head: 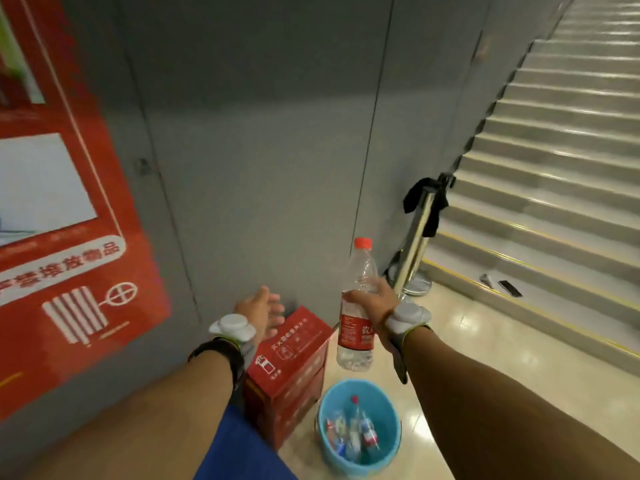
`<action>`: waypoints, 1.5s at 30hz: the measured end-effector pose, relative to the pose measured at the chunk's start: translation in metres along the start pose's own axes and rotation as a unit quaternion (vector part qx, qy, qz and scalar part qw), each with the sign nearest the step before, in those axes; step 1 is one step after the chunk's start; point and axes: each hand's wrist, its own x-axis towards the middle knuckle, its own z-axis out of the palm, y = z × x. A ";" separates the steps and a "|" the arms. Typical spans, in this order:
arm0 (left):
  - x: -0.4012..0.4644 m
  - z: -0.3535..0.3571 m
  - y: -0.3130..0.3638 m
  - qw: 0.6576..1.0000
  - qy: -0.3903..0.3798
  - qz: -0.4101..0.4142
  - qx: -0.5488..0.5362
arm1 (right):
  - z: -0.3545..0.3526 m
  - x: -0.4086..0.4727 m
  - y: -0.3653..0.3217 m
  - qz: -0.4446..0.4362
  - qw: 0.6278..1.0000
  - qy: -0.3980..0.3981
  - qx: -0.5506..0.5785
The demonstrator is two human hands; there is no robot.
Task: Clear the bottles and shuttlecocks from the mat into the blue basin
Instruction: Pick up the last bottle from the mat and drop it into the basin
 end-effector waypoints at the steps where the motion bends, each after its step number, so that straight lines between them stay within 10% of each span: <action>1: 0.009 0.023 -0.002 1.000 0.000 -0.003 0.009 | -0.018 0.014 0.006 0.010 1.000 0.004 0.000; 16: 0.144 0.249 -0.059 0.989 -0.017 -0.143 0.023 | -0.188 0.203 0.110 0.163 0.986 -0.018 -0.002; 37: 0.276 0.267 -0.323 0.943 -0.038 -0.293 0.156 | -0.133 0.290 0.400 0.312 0.942 -0.069 -0.102; 45: 0.322 0.246 -0.433 0.927 -0.020 -0.319 0.195 | -0.089 0.309 0.522 0.388 0.920 0.040 -0.036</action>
